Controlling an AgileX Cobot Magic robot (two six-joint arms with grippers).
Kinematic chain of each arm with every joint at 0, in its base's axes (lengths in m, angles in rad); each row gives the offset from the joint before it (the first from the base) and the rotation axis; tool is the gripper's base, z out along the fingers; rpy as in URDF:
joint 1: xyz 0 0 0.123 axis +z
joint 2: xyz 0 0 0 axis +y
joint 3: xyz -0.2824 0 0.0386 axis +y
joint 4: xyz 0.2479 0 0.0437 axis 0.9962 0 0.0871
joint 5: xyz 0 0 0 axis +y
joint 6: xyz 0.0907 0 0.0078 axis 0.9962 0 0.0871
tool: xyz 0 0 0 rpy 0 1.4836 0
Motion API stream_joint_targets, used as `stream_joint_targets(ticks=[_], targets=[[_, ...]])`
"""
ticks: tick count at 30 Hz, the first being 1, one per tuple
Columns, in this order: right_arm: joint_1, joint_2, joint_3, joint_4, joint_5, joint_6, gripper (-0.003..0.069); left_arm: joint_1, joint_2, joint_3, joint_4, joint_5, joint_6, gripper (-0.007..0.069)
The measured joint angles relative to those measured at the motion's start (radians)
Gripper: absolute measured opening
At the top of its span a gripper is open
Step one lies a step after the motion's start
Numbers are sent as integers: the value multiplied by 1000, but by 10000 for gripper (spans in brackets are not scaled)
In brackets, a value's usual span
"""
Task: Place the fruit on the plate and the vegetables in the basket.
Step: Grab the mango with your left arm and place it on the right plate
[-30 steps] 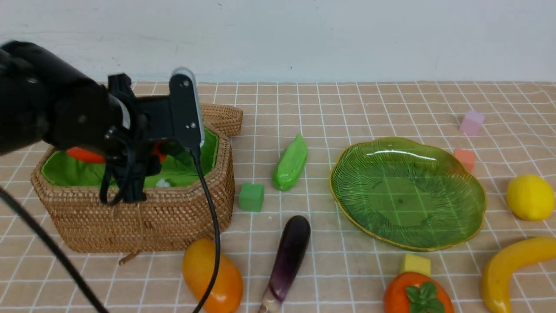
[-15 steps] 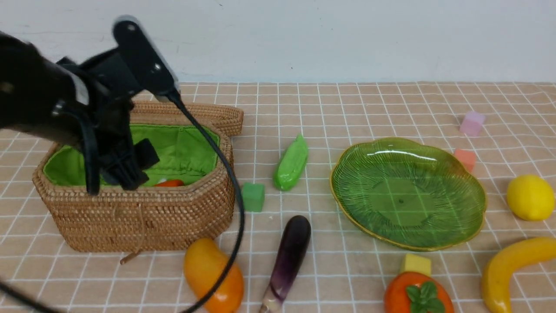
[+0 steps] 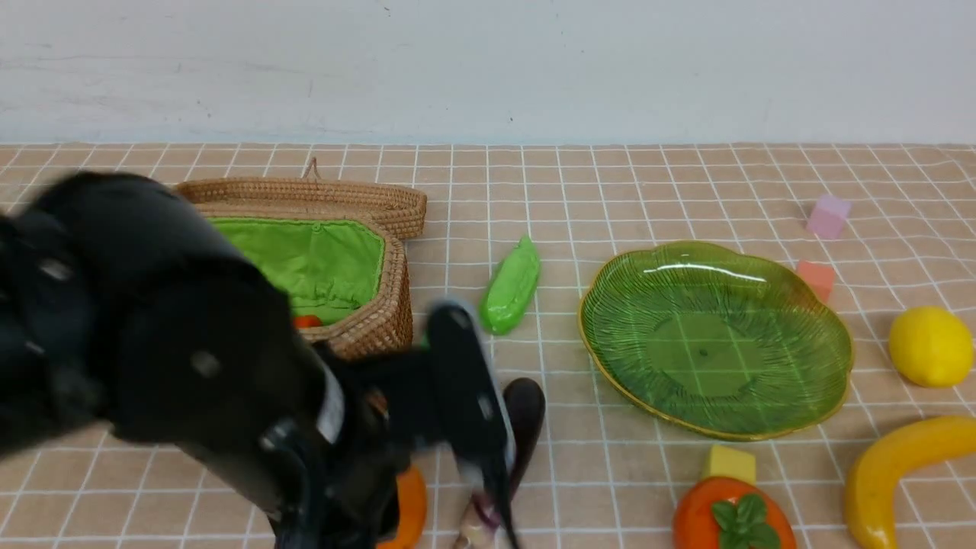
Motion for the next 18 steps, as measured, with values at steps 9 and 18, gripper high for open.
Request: stream_joint_targets(ticks=[9, 18], targets=[[0, 0, 0, 0, 42, 0, 141, 102, 171, 0, 121, -119, 217, 552], [0, 0, 0, -4, 68, 0, 141, 134, 291, 0, 140, -287, 406, 646]])
